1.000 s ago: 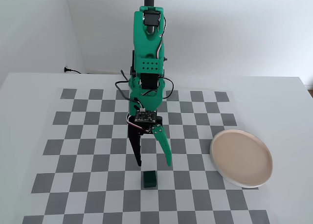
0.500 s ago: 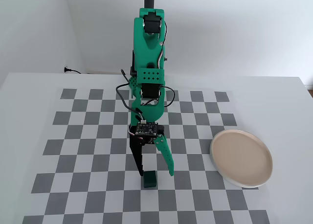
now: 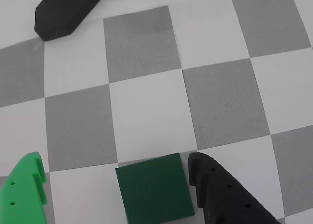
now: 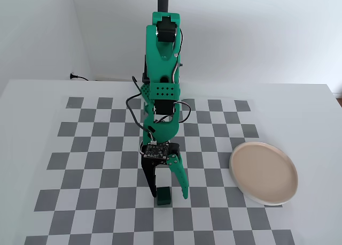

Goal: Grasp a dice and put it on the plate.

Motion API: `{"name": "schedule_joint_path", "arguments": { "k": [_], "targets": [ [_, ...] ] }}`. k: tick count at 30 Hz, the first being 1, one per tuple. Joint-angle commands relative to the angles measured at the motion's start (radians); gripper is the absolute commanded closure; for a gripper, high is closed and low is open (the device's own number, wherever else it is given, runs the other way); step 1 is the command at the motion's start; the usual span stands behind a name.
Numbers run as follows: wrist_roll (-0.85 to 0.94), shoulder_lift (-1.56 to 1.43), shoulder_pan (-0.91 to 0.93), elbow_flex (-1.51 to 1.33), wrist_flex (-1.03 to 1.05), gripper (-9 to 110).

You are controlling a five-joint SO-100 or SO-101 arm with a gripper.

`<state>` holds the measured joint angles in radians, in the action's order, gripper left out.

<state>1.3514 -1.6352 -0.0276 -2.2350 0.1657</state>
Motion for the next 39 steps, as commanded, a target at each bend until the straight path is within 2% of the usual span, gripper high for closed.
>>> {"name": "schedule_joint_path", "arguments": {
  "k": [1, 12, 39],
  "targets": [
    [0.021, -0.018, -0.015, 0.084, -0.021, 75],
    [0.196, -0.005, -0.058, 0.087, -0.089, 76],
    [0.213, 0.018, -0.11, 0.14, -0.098, 75]
  ]
}}
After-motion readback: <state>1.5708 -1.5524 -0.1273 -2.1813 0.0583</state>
